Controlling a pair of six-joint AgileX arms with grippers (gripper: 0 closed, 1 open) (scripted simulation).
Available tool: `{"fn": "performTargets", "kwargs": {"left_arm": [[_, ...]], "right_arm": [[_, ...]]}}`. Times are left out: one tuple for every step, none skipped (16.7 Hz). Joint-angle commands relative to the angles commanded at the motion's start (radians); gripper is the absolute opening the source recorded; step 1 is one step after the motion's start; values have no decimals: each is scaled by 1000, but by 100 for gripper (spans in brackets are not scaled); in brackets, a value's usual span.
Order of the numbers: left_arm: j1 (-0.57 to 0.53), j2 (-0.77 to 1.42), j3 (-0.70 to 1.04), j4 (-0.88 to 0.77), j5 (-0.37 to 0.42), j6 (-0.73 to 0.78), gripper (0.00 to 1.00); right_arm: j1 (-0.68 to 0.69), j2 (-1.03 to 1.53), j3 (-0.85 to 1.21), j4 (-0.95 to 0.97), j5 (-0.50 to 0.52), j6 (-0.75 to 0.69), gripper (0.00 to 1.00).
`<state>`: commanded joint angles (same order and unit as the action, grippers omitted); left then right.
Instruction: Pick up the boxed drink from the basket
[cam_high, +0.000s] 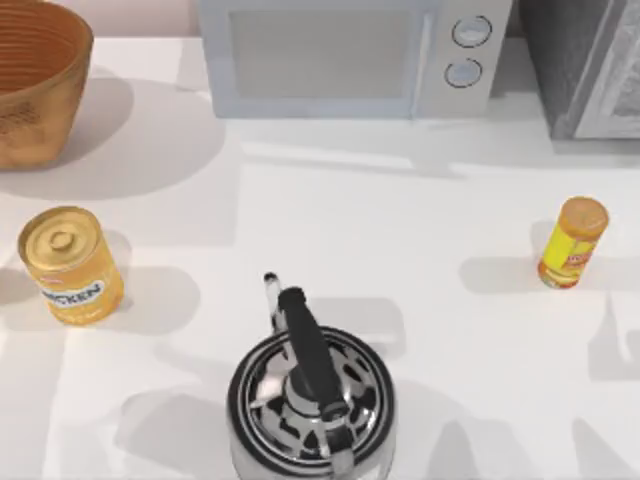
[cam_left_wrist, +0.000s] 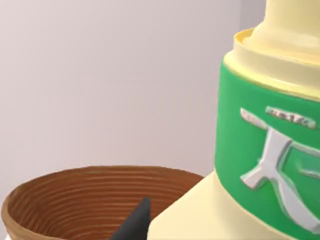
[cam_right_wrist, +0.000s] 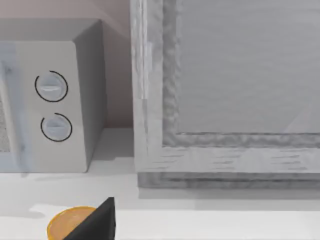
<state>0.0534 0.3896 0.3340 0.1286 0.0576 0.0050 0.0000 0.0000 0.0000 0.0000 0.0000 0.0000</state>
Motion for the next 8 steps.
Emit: {"fn": "performTargets", "kwargs": {"left_arm": [[-10, -85, -67, -24, -11, -1, 0], [-20, -160, -129, -47, -21, -1, 0], [-28, -225, -183, -67, -30, -2, 0], [-36, -279, -230, -86, -39, -3, 0], [-42, -322, -270, -102, -46, -4, 0], [-48, -355, -301, -114, -51, -4, 0], [-51, -377, -322, -123, -55, -5, 0], [-53, -388, -333, -128, -57, -5, 0]], "right_arm": [[0, 0, 0, 0, 0, 0, 100], [0, 0, 0, 0, 0, 0, 100], [0, 0, 0, 0, 0, 0, 100], [0, 0, 0, 0, 0, 0, 100], [0, 0, 0, 0, 0, 0, 100], [0, 0, 0, 0, 0, 0, 100], [0, 0, 0, 0, 0, 0, 100], [0, 0, 0, 0, 0, 0, 100]]}}
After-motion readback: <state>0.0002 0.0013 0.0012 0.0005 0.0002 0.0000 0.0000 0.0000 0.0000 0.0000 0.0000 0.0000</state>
